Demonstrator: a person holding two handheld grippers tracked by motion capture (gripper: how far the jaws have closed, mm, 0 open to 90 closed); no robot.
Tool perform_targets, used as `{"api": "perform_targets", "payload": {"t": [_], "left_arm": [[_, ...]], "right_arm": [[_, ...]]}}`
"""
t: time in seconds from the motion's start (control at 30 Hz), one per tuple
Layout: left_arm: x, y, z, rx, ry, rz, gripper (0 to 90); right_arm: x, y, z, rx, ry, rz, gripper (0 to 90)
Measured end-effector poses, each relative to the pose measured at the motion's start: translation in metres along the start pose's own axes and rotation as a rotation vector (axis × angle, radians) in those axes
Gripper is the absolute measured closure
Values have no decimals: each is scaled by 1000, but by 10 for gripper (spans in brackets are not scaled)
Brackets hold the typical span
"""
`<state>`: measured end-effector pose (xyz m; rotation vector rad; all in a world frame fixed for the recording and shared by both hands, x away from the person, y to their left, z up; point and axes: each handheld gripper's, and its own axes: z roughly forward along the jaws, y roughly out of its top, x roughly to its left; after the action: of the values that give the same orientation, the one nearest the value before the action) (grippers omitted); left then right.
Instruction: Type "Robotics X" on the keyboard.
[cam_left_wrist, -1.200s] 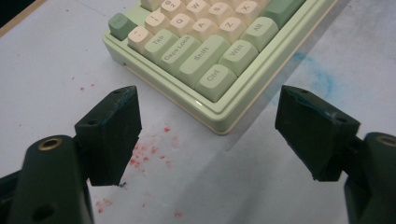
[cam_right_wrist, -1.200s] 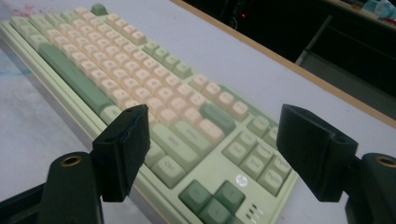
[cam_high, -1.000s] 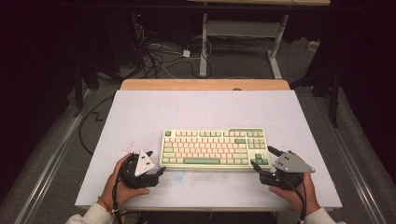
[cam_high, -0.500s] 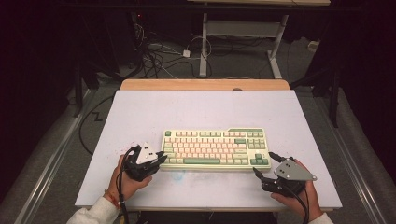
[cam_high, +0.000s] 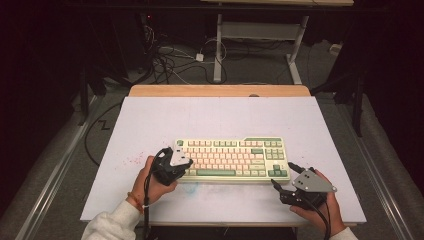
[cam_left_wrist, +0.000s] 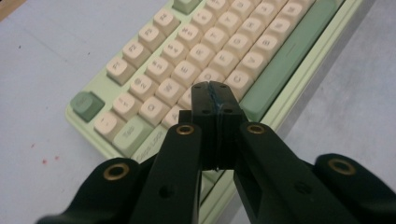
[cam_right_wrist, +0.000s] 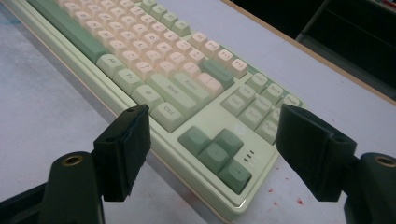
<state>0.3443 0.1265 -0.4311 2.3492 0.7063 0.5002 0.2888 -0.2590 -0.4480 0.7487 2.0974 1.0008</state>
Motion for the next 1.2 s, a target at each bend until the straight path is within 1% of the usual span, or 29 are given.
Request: {"api": "perform_targets", "payload": {"t": [0.03, 0.07, 0.1, 0.17, 0.2, 0.27, 0.3, 0.33, 0.37, 0.43, 0.47, 0.5, 0.53, 0.6, 0.67, 0.73, 0.8, 0.87, 1.0, 1.1, 1.17, 1.2], "left_arm": [[0, 3, 2, -2, 5, 5, 870], [0, 6, 5, -8, 0, 0, 870], [0, 9, 7, -5, -8, 1, 870], [1, 15, 11, -1, -5, 4, 870], [1, 18, 14, 3, -14, 5, 870], [1, 24, 19, -1, -7, 3, 869], [1, 27, 22, -4, -18, -5, 870], [1, 29, 25, 0, -16, 2, 870], [2, 31, 27, -1, -3, 4, 870], [3, 34, 32, 1, -23, -5, 870], [2, 36, 34, 6, -10, 2, 870], [3, 38, 36, 7, -13, 0, 870], [3, 39, 38, 12, -26, 0, 869], [2, 43, 43, 22, -6, 15, 869], [1, 45, 46, 26, 1, 29, 870], [1, 48, 50, 39, 4, 38, 871], [2, 49, 53, 39, -6, 28, 872], [2, 51, 56, 51, -3, 34, 871], [3, 53, 62, 61, -14, 29, 871], [2, 54, 66, 80, -21, 40, 871], [2, 55, 68, 73, -22, 31, 871], [2, 55, 68, 76, -23, 34, 870]], "right_arm": [[0, 0, 0, 4, 2, 4, 267], [-1, -1, 1, 5, 0, 0, 268], [-1, -1, 1, 6, 2, 1, 267], [-1, -1, 2, 9, 2, 5, 267], [-1, -1, 1, 9, 2, 6, 267], [-1, -1, 1, 5, 5, 6, 267], [-1, -2, 1, 7, 5, 5, 267], [-1, -2, 1, 7, 8, 0, 268], [-1, -2, 2, 10, 10, 3, 267], [-1, -3, 2, 14, 9, 2, 268], [-1, -3, 3, 14, 10, 3, 267], [-1, -3, 3, 16, 12, 5, 267], [-1, -3, 3, 18, 12, 3, 267], [-2, -4, 4, 19, 13, 4, 267], [-2, -4, 4, 21, 12, 3, 267], [-2, -4, 5, 21, 13, 6, 267], [-2, -4, 5, 23, 16, 2, 267], [-2, -4, 6, 27, 18, 3, 267], [-1, -4, 5, 24, 18, 1, 267], [-2, -4, 5, 24, 18, 0, 267], [-2, -4, 5, 23, 20, 3, 267], [-2, -4, 5, 24, 21, 1, 267]]}}
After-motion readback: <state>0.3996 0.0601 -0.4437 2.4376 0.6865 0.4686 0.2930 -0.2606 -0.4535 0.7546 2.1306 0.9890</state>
